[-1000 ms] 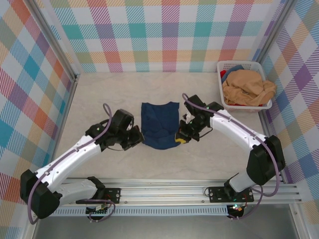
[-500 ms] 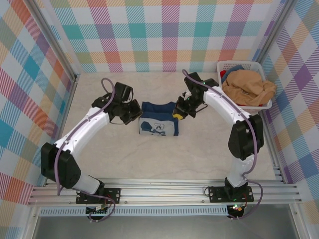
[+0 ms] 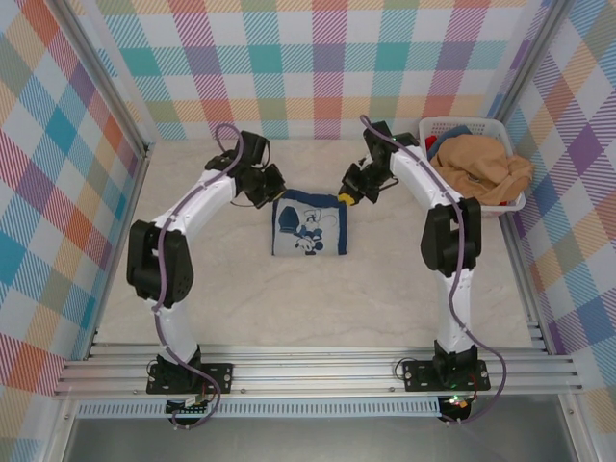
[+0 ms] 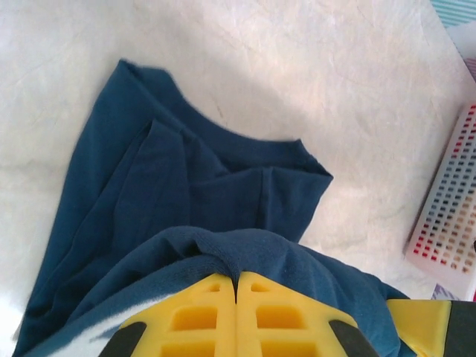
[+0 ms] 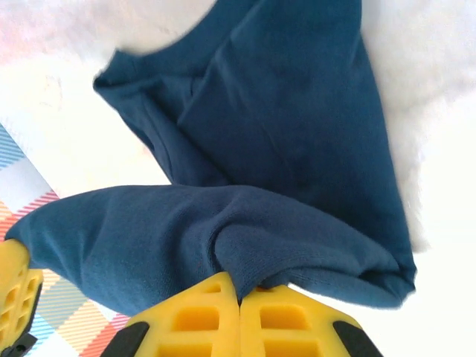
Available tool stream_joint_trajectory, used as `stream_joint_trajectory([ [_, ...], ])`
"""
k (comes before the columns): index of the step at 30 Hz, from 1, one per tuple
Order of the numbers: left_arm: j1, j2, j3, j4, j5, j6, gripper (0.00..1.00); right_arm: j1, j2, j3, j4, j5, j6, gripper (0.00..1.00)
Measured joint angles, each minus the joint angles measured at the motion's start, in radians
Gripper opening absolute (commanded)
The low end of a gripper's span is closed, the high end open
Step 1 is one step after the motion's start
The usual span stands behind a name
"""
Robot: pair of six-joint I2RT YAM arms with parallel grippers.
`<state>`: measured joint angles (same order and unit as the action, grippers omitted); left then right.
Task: Fold and stack the t-shirts
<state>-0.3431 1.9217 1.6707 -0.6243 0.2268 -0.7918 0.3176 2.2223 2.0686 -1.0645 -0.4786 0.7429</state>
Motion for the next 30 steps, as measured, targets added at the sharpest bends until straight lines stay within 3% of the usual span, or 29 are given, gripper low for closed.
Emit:
stream_joint_trajectory([
  [4,0.016,0.087,0.068,0.007,-0.002,0.004,0.0,-0.021,0.109,0.123,-0.002,-0.007,0.0,0.1],
  [13,0.059,0.144,0.085,0.019,-0.016,0.0,0.0,-0.047,0.357,0.435,-0.021,-0.084,0.0,0.08],
  [24,0.066,0.138,0.085,0.026,-0.035,-0.002,0.0,-0.05,0.371,0.439,0.071,-0.145,0.028,0.01],
  [30,0.066,0.056,-0.005,0.026,-0.064,-0.014,0.0,-0.048,0.37,0.381,0.134,-0.177,0.05,0.01],
])
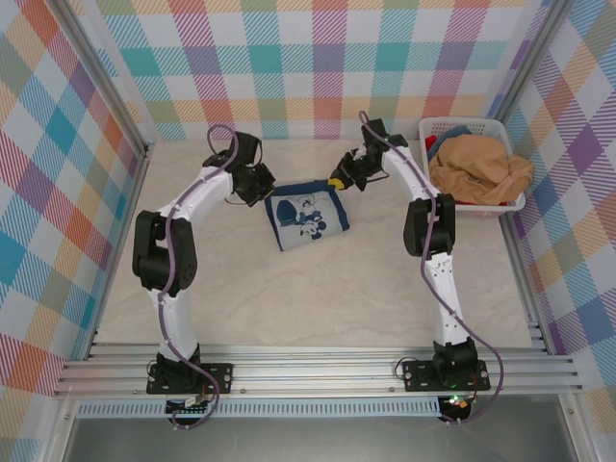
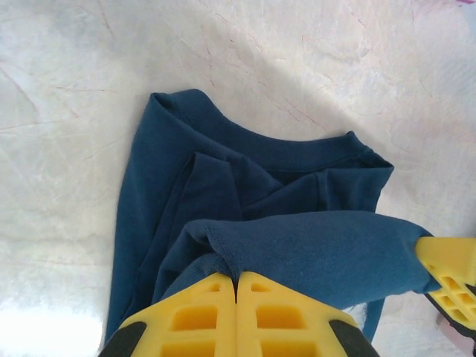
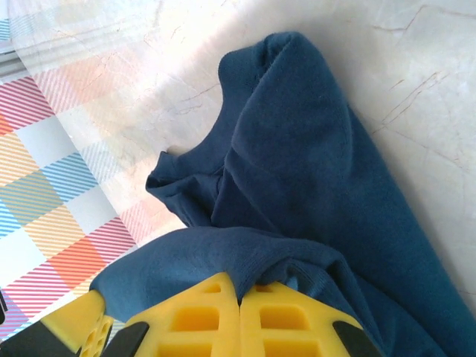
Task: Fold and stack the t-shirts
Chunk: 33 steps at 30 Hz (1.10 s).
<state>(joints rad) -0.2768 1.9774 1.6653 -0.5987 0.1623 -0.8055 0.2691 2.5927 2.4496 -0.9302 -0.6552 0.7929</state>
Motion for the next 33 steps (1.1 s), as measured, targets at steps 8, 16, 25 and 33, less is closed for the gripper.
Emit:
stream_joint_trajectory([
  [8,0.001,-0.08,-0.077,0.022,-0.026,-0.021,0.0,0.016,0.0,-0.004,0.066,-0.039,0.019,0.01],
  [16,0.017,-0.1,-0.12,0.049,-0.051,-0.025,0.0,0.027,0.0,-0.016,0.158,-0.077,0.066,0.07],
  [25,0.069,-0.084,-0.184,0.045,-0.09,-0.073,0.32,0.05,0.005,-0.016,0.232,-0.078,0.12,0.54],
  [33,0.129,-0.018,-0.132,0.026,-0.124,-0.065,0.76,0.045,-0.04,-0.067,0.207,0.047,0.059,0.45],
])
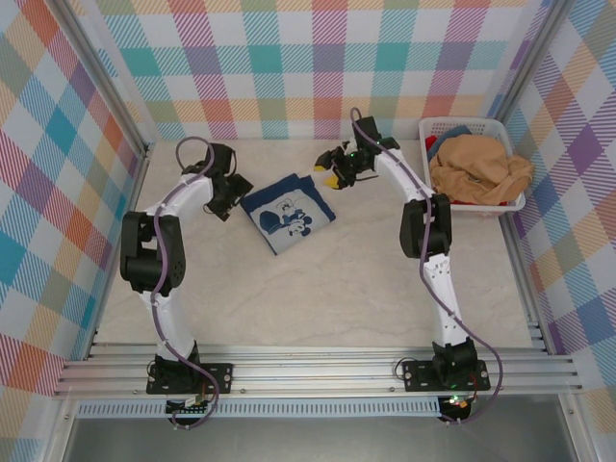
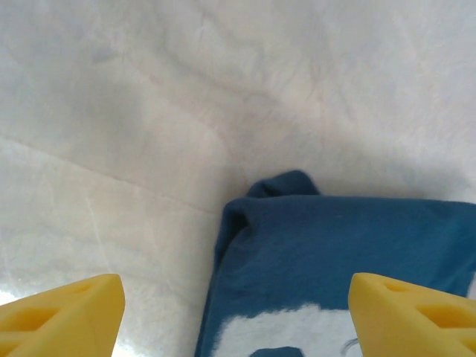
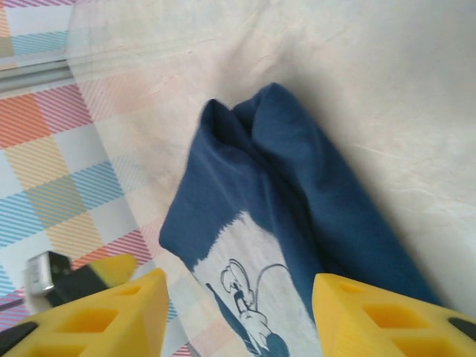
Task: Fold and stack the t-shirts
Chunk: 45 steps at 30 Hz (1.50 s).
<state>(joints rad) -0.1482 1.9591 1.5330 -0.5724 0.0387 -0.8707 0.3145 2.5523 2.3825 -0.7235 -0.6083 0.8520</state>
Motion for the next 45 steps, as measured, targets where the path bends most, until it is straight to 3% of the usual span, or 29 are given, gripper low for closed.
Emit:
stream_joint_trajectory([
  [5,-0.011,-0.066,-0.054,0.058,0.05,0.021,0.5,0.006,-0.117,-0.121,-0.013,0.06,-0.056,0.32],
  [8,-0.03,-0.066,-0.044,0.04,0.067,0.034,0.49,0.024,-0.199,-0.251,0.01,0.082,-0.072,0.39],
  [12,-0.03,-0.058,-0.04,0.028,0.086,0.055,0.63,0.05,-0.225,-0.328,0.012,0.12,-0.099,0.41],
  [21,0.013,0.103,-0.01,0.061,0.189,0.134,0.62,0.06,-0.124,-0.217,-0.022,0.148,-0.224,0.44],
  [23,0.013,0.129,-0.01,0.063,0.193,0.14,0.57,0.06,-0.086,-0.173,-0.042,0.156,-0.245,0.45],
  [27,0.013,0.157,0.011,0.082,0.208,0.149,0.34,0.059,-0.045,-0.155,-0.076,0.163,-0.264,0.45],
  [29,0.013,0.161,0.031,0.097,0.212,0.154,0.28,0.059,-0.034,-0.155,-0.09,0.163,-0.266,0.45],
  [33,0.005,0.16,0.067,0.124,0.216,0.158,0.26,0.061,-0.027,-0.169,-0.088,0.145,-0.258,0.44],
  [40,-0.023,0.137,0.109,0.127,0.22,0.18,0.24,0.064,-0.091,-0.333,-0.009,0.104,-0.204,0.29],
  [45,-0.041,0.15,0.204,0.12,0.249,0.2,0.24,0.069,-0.117,-0.404,0.029,0.086,-0.171,0.24],
])
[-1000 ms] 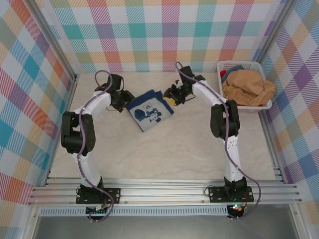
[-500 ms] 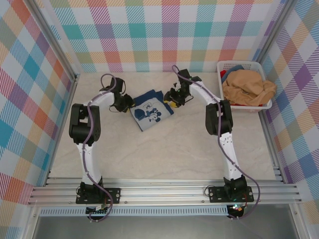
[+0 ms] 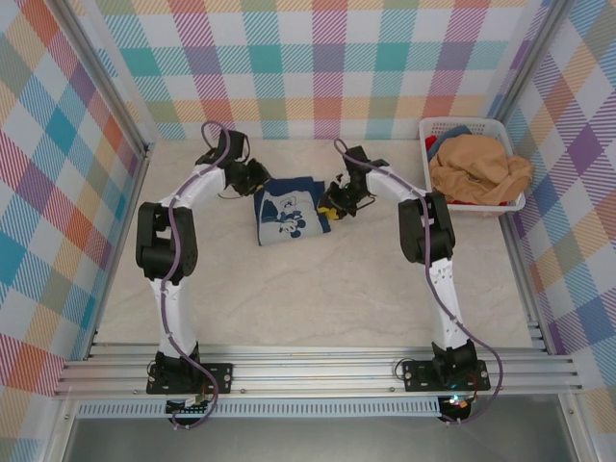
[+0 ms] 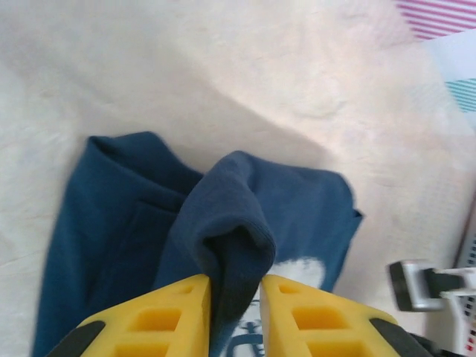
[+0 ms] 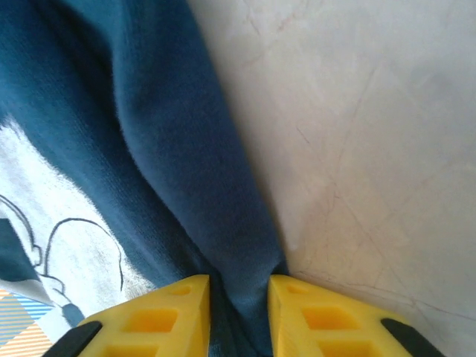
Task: Fold and stack the t-shirts
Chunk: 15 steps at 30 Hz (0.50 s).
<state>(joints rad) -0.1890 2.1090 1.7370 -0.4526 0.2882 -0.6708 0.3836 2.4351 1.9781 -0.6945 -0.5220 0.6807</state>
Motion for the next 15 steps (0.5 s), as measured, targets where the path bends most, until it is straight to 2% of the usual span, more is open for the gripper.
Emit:
stream_joint_trajectory([
  [2,0.0,0.031,0.047,-0.001,0.008,0.006,0.29,0.002,-0.012,-0.029,0.024,-0.012,0.017,0.24],
  [6,0.002,0.138,0.156,-0.046,0.0,0.019,0.57,0.007,-0.064,-0.116,0.066,-0.009,0.059,0.25],
  [8,0.002,0.19,0.219,-0.113,-0.029,0.022,0.64,0.009,-0.087,-0.154,0.081,0.002,0.072,0.27],
  [12,0.003,0.211,0.28,-0.249,-0.148,0.044,0.67,0.01,-0.151,-0.218,0.096,0.032,0.093,0.34],
  [15,0.003,0.142,0.242,-0.298,-0.226,0.055,0.67,0.01,-0.194,-0.224,0.095,0.056,0.09,0.41],
])
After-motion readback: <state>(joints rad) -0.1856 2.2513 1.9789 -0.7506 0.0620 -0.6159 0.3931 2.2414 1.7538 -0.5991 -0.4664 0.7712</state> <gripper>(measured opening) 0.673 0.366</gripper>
